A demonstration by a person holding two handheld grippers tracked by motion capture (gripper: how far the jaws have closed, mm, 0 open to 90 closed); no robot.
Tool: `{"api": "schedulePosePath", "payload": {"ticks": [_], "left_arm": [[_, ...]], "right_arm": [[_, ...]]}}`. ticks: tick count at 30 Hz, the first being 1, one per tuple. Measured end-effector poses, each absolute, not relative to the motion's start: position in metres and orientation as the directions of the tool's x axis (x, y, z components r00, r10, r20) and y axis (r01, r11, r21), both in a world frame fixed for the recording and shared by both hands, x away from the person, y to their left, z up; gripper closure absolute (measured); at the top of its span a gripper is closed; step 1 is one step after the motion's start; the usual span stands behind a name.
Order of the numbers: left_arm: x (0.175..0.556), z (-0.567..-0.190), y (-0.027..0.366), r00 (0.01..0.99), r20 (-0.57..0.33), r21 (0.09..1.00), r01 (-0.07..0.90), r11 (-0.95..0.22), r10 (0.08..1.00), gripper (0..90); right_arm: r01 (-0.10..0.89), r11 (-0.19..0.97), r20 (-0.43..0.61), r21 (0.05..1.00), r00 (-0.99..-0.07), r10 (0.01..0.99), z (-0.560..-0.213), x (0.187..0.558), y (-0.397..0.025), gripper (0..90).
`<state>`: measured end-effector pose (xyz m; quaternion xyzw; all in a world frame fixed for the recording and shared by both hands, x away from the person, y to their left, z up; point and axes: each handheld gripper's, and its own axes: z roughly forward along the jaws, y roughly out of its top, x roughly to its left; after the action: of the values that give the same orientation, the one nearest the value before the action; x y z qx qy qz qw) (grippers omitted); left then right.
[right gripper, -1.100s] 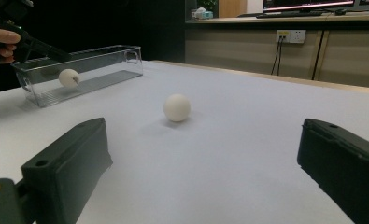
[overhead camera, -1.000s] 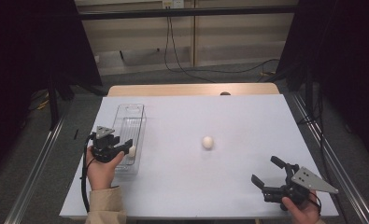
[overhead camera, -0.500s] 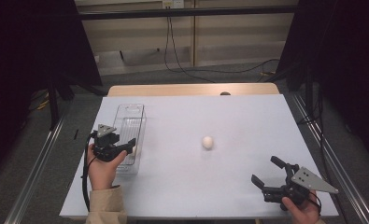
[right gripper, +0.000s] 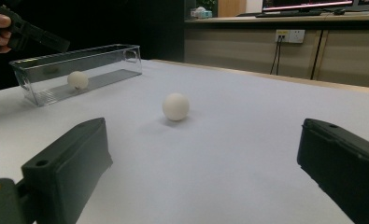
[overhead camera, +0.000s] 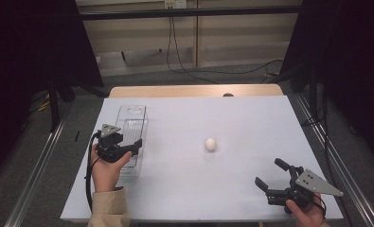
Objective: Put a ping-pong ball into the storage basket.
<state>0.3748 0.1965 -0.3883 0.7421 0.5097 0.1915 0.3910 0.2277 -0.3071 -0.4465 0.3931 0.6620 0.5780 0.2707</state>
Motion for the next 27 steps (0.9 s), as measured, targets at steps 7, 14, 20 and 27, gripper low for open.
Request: {"api": "schedulePosePath", "payload": {"ticks": [7, 14, 20, 27], "left_arm": [[0.375, -0.384, 0.188, 0.429, -0.106, 0.777, 0.598, -0.194, 0.897, 20.8], [0.375, -0.380, 0.178, 0.459, -0.108, 0.780, 0.589, -0.211, 0.882, 18.5], [0.375, -0.379, 0.173, 0.464, -0.121, 0.784, 0.587, -0.203, 0.877, 16.3], [0.375, -0.377, 0.166, 0.484, -0.130, 0.781, 0.588, -0.211, 0.865, 14.4]], "right_arm": [[0.210, 0.025, 0.095, 0.977, -0.542, 0.835, -0.447, 0.227, -0.308, 2.0], [0.209, 0.028, 0.092, 0.977, -0.542, 0.835, -0.447, 0.227, -0.308, 2.1], [0.208, 0.032, 0.088, 0.978, -0.544, 0.834, -0.447, 0.227, -0.308, 2.1], [0.207, 0.033, 0.088, 0.978, -0.544, 0.834, -0.447, 0.227, -0.309, 2.2]]}}
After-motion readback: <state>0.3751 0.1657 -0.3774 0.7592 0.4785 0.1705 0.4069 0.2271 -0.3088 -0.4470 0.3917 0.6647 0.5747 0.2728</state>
